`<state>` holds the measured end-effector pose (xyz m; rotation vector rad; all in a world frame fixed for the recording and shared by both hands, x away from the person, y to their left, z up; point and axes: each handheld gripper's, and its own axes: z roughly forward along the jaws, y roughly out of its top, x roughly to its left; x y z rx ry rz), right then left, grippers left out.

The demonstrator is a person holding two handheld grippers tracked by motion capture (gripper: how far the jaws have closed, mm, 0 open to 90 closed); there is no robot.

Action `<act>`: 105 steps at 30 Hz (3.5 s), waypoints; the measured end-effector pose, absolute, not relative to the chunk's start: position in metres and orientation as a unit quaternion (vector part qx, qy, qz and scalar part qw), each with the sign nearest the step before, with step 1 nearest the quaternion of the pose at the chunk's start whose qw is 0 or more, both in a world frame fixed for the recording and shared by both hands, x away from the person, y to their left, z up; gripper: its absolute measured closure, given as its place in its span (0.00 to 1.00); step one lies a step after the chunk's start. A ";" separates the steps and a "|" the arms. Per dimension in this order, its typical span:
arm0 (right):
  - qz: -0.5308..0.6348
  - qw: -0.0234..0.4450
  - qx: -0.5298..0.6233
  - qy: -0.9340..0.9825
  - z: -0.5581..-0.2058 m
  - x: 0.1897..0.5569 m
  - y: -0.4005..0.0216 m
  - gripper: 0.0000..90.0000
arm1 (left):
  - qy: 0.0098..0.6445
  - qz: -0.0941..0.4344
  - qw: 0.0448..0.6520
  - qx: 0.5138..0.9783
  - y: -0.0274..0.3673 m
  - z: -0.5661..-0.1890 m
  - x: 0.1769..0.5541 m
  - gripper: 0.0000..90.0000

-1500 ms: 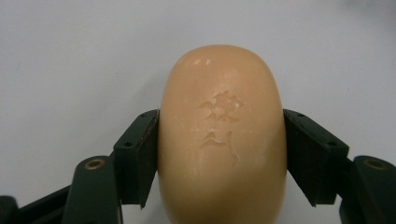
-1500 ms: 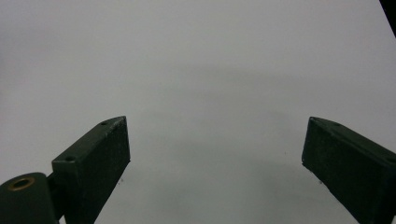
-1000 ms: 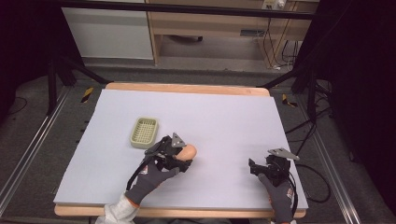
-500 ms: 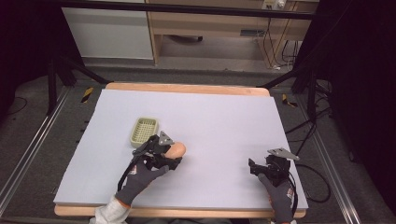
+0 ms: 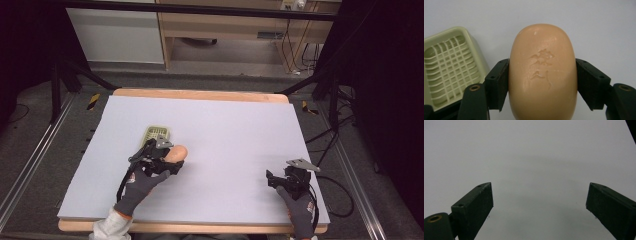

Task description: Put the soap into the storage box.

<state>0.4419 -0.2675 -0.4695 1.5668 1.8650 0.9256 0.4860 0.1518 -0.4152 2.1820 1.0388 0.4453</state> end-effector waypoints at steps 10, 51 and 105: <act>0.341 0.267 0.578 0.692 -0.469 0.442 -0.267 0.08 | 0.417 0.181 0.337 0.825 0.165 -0.412 0.493 0.35; 0.340 0.264 0.579 0.692 -0.470 0.444 -0.266 0.08 | 0.472 0.212 0.344 0.783 0.194 -0.403 0.534 0.35; 0.334 0.261 0.583 0.693 -0.472 0.447 -0.263 0.08 | 0.516 0.200 0.293 0.780 0.207 -0.446 0.569 0.35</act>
